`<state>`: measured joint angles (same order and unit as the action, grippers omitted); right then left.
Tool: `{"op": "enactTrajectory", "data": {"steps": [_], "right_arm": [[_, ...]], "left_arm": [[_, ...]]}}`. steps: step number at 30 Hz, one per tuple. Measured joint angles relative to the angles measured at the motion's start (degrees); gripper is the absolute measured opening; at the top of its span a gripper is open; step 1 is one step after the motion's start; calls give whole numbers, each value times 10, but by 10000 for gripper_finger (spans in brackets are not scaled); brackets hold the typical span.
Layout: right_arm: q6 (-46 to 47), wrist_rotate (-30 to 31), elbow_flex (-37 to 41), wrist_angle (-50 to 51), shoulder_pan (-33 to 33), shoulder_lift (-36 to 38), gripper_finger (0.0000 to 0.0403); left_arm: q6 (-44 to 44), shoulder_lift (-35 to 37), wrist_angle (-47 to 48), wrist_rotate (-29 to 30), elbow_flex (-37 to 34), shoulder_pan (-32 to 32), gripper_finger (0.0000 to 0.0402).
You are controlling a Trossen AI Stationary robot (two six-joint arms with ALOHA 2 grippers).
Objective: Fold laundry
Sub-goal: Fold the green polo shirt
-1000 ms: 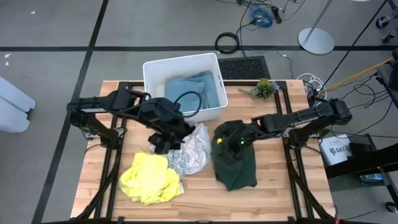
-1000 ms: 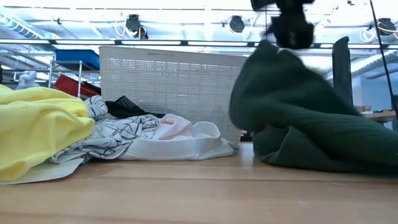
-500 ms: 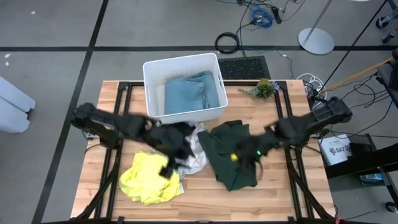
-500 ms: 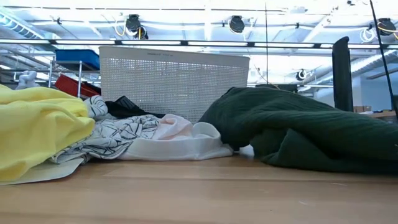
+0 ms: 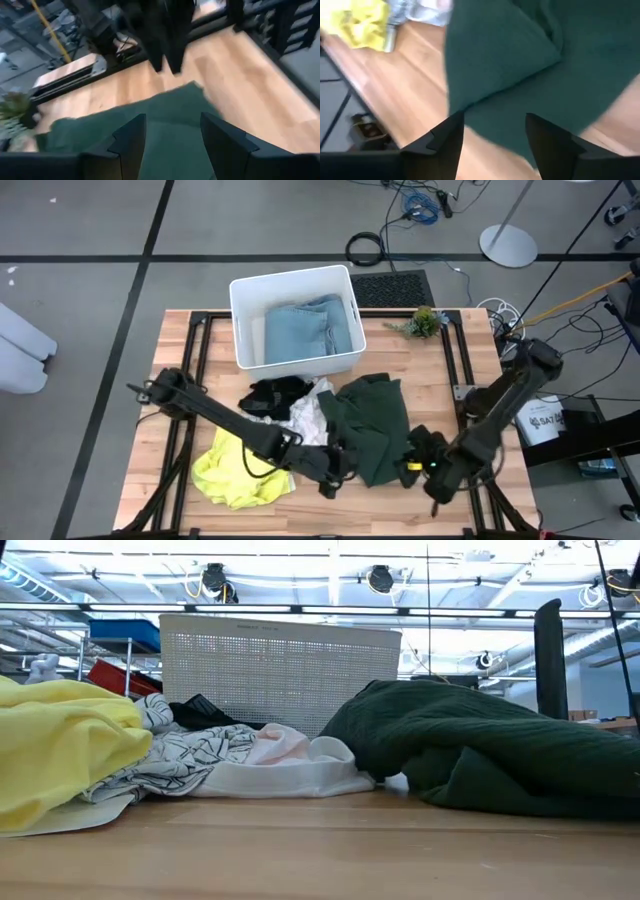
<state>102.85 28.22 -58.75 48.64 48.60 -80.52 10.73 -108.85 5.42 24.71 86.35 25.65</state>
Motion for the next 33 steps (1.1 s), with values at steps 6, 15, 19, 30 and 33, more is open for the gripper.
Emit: {"op": "enactTrajectory", "data": {"steps": [6,15,19,30,33], "right_arm": [[7,-4,106,-108,-36,-26,158],[-42,25,131,-163,-76,-26,107],[-65,3,149,-180,-99,-26,119],[-154,-30,159,-264,-140,-36,54],[-175,-31,159,-265,-148,-45,14]], "left_arm": [[-37,68,70,30,2,7,198],[-74,105,93,34,2,13,198],[-90,104,107,34,1,13,198],[-109,104,147,41,1,22,198],[-110,104,147,43,1,24,198]]}}
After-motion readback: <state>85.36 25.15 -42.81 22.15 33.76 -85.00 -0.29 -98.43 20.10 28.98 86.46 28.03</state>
